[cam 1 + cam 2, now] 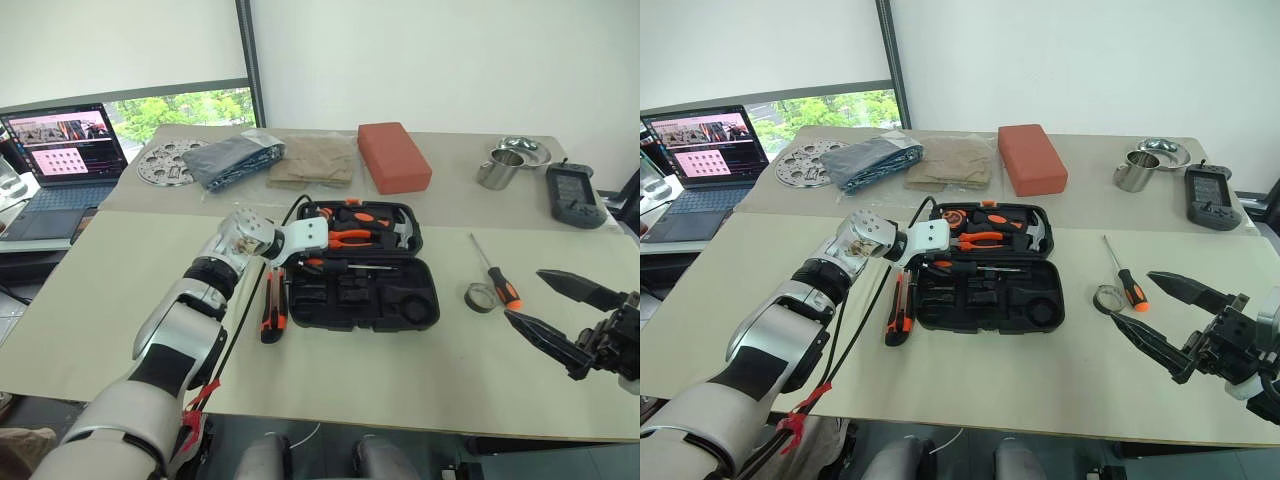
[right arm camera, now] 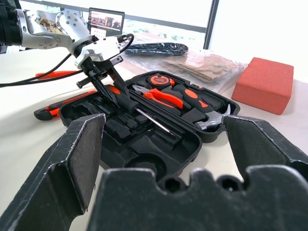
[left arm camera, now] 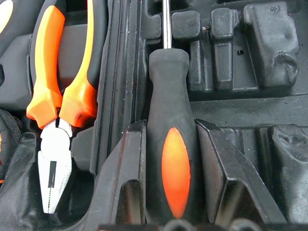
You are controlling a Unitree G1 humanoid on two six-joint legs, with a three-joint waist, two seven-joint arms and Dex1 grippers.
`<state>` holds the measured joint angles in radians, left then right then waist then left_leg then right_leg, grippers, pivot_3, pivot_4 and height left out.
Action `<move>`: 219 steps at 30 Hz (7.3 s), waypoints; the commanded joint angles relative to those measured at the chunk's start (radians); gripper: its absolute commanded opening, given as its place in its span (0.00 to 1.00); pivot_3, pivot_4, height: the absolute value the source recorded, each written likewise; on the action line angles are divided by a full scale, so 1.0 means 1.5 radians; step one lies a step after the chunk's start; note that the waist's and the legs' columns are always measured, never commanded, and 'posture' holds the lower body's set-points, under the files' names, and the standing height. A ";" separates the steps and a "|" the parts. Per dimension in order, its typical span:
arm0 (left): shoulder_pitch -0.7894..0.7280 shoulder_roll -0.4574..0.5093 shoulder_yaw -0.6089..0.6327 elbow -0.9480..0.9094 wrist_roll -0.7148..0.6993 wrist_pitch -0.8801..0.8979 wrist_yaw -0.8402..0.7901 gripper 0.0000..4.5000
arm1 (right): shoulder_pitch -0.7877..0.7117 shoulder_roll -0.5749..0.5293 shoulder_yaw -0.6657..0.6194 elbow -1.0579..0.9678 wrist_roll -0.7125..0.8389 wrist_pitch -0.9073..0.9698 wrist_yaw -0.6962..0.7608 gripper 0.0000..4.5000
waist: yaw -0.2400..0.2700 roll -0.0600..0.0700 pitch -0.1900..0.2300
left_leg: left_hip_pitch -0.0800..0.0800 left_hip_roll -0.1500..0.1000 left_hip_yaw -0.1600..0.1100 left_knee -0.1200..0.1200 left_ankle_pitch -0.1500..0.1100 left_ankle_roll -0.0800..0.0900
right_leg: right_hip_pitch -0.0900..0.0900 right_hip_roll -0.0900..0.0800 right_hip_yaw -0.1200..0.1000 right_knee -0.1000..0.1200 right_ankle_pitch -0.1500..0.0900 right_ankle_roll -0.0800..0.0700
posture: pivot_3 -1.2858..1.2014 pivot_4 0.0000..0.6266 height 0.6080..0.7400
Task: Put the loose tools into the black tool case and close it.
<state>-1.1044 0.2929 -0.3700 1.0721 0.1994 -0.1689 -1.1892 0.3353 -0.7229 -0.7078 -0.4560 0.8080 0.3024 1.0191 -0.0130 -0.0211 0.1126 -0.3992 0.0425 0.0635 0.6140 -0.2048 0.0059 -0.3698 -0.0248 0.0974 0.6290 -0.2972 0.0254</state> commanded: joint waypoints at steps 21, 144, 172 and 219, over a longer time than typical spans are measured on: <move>0.007 -0.065 0.125 -0.144 -0.125 0.109 0.058 0.52 | -0.006 -0.006 -0.019 -0.016 0.015 0.002 -0.003 1.00 | 0.000 0.003 -0.002 | -0.002 -0.002 -0.003 0.002 0.001 0.000 | 0.001 0.000 0.000 0.000 0.000 0.000 | 0.52 0.24 1.00; 0.394 0.418 0.364 -0.988 -0.621 0.639 0.028 1.00 | -0.772 -0.080 0.496 0.860 -0.526 0.119 -0.089 0.85 | -0.021 0.010 0.005 | 0.007 -0.006 -0.017 -0.001 0.001 0.000 | 0.010 0.000 0.001 0.001 -0.004 -0.003 | 0.52 0.24 1.00; 0.421 0.455 0.381 -0.974 -0.610 0.618 0.032 1.00 | -0.822 -0.022 0.519 0.774 -0.529 -0.058 0.020 0.10 | -0.036 0.012 0.007 | 0.008 -0.006 -0.017 -0.002 0.001 0.000 | 0.010 0.001 0.002 0.002 -0.004 -0.003 | 0.52 0.24 1.00; 0.623 0.503 0.546 -1.010 -0.641 0.596 0.046 1.00 | -0.835 0.117 0.658 0.695 -0.569 -0.178 0.169 0.82 | -0.022 0.011 0.008 | 0.008 -0.004 -0.018 -0.004 0.001 0.000 | 0.007 -0.001 -0.001 0.003 -0.004 -0.005 | 0.52 0.24 1.00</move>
<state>-0.1552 1.0412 0.4364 -0.4362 -0.7512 0.7526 -1.1174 -0.8826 -0.5348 0.3265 0.6034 -0.0892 0.0155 1.2528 -0.0457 -0.0047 0.1244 -0.3877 0.0361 0.0364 0.6082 -0.2030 0.0055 -0.3587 -0.0267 0.0961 0.6338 -0.3033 0.0184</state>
